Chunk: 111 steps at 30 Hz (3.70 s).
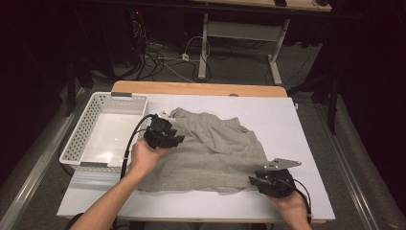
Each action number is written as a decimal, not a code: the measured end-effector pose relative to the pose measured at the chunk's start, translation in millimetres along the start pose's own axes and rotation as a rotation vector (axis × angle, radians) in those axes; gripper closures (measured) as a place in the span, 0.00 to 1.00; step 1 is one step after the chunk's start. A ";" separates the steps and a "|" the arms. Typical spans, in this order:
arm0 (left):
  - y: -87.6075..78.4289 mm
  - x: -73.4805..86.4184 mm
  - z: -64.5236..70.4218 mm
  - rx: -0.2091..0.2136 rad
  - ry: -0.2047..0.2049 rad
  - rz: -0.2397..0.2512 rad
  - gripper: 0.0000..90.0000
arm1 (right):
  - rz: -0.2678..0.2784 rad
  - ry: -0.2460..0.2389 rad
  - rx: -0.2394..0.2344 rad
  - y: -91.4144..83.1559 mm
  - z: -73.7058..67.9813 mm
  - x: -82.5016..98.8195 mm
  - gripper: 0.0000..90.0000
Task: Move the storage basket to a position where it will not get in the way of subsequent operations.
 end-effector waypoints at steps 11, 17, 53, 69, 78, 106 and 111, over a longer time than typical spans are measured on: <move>4.1 52.3 20.9 0.029 0.061 -0.050 0.57 | -0.019 -0.012 0.002 3.2 -3.9 0.2 0.71; 4.4 68.4 20.9 0.041 0.043 -0.046 0.56 | -0.026 -0.020 -0.002 5.5 -7.2 -1.7 0.71; 3.9 101.5 25.4 0.124 0.024 -0.083 0.70 | -0.018 -0.093 -0.085 -9.3 -28.4 -8.8 0.85; -2.7 99.0 18.4 0.063 0.014 -0.039 0.58 | 0.048 -0.001 0.021 13.7 22.7 -82.0 0.71; -4.2 100.1 14.5 0.045 -0.012 -0.014 0.51 | 0.040 0.048 0.050 26.8 45.4 -110.4 0.68; -19.7 102.7 16.6 0.041 -0.020 0.070 0.49 | -0.021 0.140 0.092 44.5 70.8 -151.1 0.64; -17.1 100.0 13.7 0.032 -0.027 0.064 0.49 | -0.026 0.168 0.103 58.5 85.4 -155.7 0.62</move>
Point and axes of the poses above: each handheld gripper's, and its own axes: y roughly forward along the jaws, x roughly out of its underside, z roughly to its right, the point moved 6 cm from there along y, roughly forward along the jaws, and after that the axes turned 12 degrees about -z, right-handed, at the moved point
